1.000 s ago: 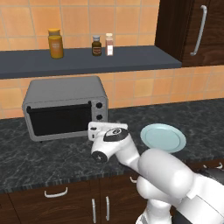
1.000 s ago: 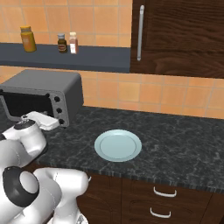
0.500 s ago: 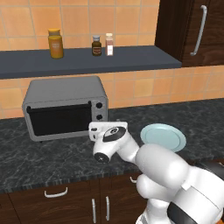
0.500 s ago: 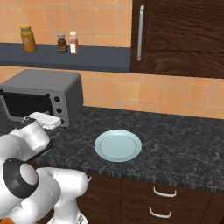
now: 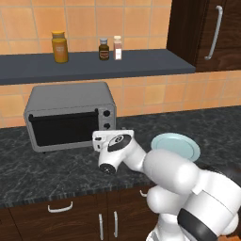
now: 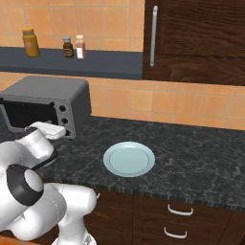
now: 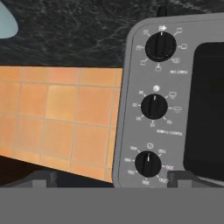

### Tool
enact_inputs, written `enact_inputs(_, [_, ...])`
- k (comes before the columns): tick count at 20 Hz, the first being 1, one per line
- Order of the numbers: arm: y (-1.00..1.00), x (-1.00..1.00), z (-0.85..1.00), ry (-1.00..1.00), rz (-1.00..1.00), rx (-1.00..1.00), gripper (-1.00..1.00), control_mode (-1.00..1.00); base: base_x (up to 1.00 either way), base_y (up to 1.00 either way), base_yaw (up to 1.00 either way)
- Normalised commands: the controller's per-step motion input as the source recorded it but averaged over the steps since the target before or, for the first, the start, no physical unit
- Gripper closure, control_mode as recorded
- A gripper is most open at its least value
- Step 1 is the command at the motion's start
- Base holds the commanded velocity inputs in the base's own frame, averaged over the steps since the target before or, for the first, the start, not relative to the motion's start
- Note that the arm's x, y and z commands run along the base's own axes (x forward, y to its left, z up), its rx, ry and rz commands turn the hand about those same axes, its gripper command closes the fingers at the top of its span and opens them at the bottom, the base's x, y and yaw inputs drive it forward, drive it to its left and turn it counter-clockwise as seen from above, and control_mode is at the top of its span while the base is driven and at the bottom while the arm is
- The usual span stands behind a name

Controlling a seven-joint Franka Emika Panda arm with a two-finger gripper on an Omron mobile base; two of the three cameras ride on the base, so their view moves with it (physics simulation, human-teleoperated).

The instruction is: Pick up the kebab skewer and baguette bread, and place them inside the toaster oven. Close the toaster oven door and start by setting the timer.

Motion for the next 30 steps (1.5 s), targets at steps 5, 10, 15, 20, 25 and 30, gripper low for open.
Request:
enact_inputs(5, [0.04,0.11,-0.01,0.0,0.02,-0.01,-1.0,-1.0,0.0,0.0,0.0])
enact_inputs(10, [0.0,0.03,-0.1,0.0,0.02,-0.02,-1.0,-1.0,0.0,0.0,0.0])
enact_inputs(15, [0.0,0.12,-0.08,0.0,0.02,-0.01,-1.0,-1.0,0.0,0.0,0.0])
enact_inputs(20, [0.0,0.29,-0.01,0.0,0.01,0.0,-1.0,-1.0,0.0,0.0,0.0])
enact_inputs(25, [0.0,0.14,-0.18,0.0,0.0,0.0,-1.0,-1.0,0.0,0.0,0.0])
enact_inputs(30, [0.0,0.08,-0.16,0.0,0.0,0.0,-1.0,-1.0,0.0,0.0,0.0])
